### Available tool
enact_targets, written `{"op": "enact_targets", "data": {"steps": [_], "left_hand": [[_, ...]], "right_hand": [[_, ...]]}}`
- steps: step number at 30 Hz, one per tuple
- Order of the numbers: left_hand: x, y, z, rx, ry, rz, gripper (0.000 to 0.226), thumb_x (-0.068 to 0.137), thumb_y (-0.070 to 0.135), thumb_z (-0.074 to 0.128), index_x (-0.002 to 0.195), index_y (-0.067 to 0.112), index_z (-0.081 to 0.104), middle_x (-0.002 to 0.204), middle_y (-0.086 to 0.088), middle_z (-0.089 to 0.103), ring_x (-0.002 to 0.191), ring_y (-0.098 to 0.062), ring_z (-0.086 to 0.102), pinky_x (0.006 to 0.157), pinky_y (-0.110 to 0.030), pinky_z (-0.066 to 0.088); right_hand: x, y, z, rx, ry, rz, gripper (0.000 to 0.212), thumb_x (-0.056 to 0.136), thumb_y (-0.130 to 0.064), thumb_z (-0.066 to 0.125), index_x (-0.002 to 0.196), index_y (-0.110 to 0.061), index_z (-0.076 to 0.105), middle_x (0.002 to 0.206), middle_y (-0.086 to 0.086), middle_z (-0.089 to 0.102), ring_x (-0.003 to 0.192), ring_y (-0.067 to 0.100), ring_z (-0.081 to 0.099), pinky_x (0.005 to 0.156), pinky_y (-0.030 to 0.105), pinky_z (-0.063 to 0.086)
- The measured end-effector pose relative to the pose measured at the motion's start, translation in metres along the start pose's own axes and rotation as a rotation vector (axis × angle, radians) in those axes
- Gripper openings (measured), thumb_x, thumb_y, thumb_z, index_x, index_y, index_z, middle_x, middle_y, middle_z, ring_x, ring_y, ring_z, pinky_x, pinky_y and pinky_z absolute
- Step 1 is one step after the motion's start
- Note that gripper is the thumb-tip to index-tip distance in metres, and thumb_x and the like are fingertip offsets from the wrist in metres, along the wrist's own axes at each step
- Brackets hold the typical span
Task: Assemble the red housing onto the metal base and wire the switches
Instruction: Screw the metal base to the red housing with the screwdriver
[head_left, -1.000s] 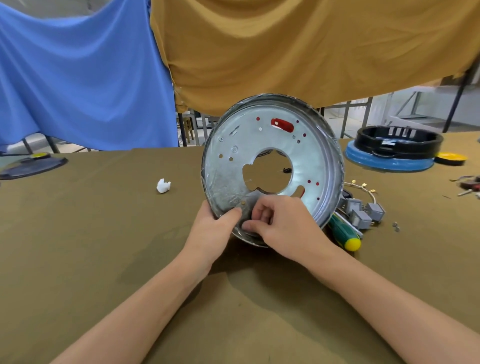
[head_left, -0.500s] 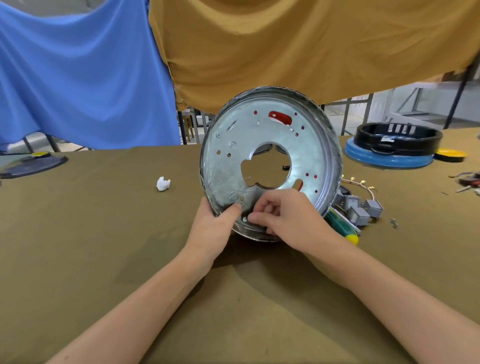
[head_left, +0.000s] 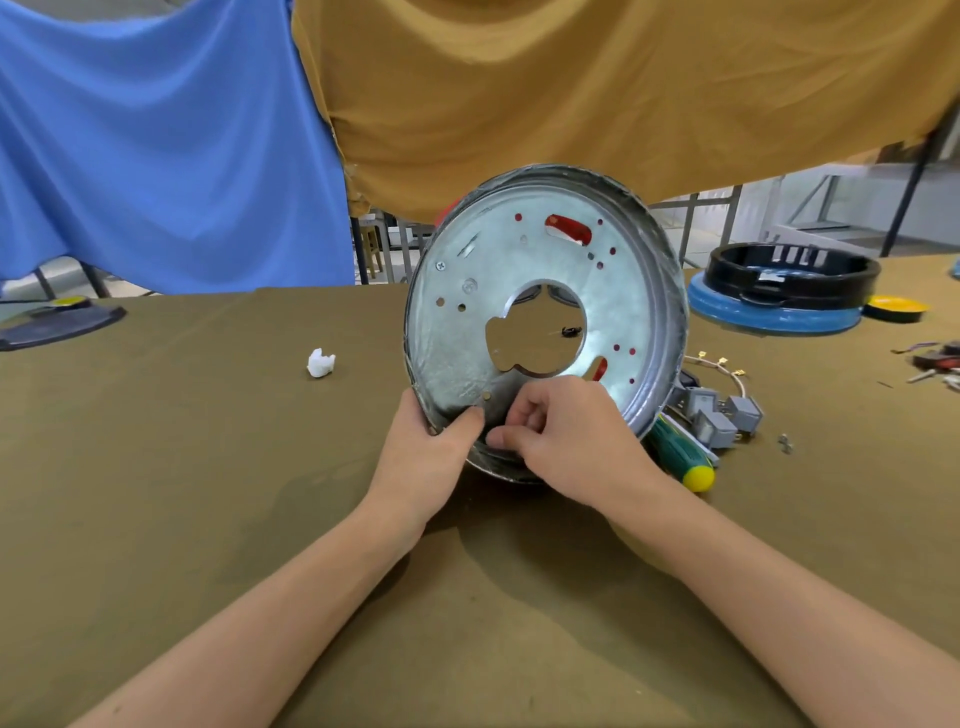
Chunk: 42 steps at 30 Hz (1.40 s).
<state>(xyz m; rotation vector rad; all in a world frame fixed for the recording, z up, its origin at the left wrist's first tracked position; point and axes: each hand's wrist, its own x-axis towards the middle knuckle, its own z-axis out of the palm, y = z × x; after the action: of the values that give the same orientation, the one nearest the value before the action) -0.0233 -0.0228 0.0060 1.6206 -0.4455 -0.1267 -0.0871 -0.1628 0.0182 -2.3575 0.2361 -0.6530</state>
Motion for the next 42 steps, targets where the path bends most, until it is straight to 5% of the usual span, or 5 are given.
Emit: {"op": "enact_targets", "data": {"steps": [19,24,29,37,42], "left_hand": [[0.021,-0.002,-0.016,-0.467,0.047,-0.252,0.032,0.095,0.004,0.059,0.127,0.004,0.06,0.115,-0.009,0.074,0.106,-0.023,0.071,0.084,-0.037,0.061],[0.029,-0.004,-0.023,-0.556,0.114,-0.217,0.028,0.096,0.004,0.056,0.123,0.005,0.062,0.109,-0.008,0.076,0.093,-0.018,0.074,0.067,-0.03,0.062],[0.035,-0.008,-0.025,-0.509,0.2,-0.183,0.025,0.097,0.006,0.056,0.122,0.011,0.06,0.119,-0.007,0.071,0.101,-0.017,0.071,0.065,-0.025,0.061],[0.04,-0.013,-0.027,-0.432,0.293,-0.112,0.027,0.094,0.008,0.061,0.105,0.028,0.046,0.122,0.002,0.062,0.107,-0.015,0.067,0.072,-0.027,0.06],[0.044,-0.018,-0.026,-0.385,0.304,-0.056,0.025,0.094,0.016,0.062,0.106,0.034,0.048,0.119,0.008,0.064,0.101,-0.006,0.068,0.079,-0.031,0.059]], "right_hand": [[0.0,0.006,-0.047,-0.011,0.497,-0.189,0.02,0.095,-0.023,0.059,0.077,-0.015,0.058,0.068,-0.002,0.057,0.066,0.016,0.053,0.058,0.026,0.04],[0.002,0.041,-0.078,-0.532,-0.024,0.427,0.034,0.091,-0.049,0.055,0.104,-0.017,0.052,0.101,0.003,0.062,0.092,0.024,0.056,0.075,0.036,0.048],[-0.013,0.037,-0.066,-0.637,-0.162,0.374,0.041,0.087,-0.045,0.065,0.113,-0.022,0.043,0.106,0.001,0.058,0.097,0.021,0.057,0.081,0.037,0.056],[-0.013,0.037,-0.063,0.02,0.385,0.214,0.009,0.094,-0.021,0.058,0.103,-0.022,0.055,0.089,-0.008,0.062,0.073,0.008,0.058,0.058,0.027,0.045],[-0.023,0.016,-0.056,0.512,0.274,0.011,0.018,0.089,-0.013,0.069,0.1,-0.028,0.074,0.089,-0.008,0.072,0.068,0.006,0.06,0.056,0.023,0.052]]}}
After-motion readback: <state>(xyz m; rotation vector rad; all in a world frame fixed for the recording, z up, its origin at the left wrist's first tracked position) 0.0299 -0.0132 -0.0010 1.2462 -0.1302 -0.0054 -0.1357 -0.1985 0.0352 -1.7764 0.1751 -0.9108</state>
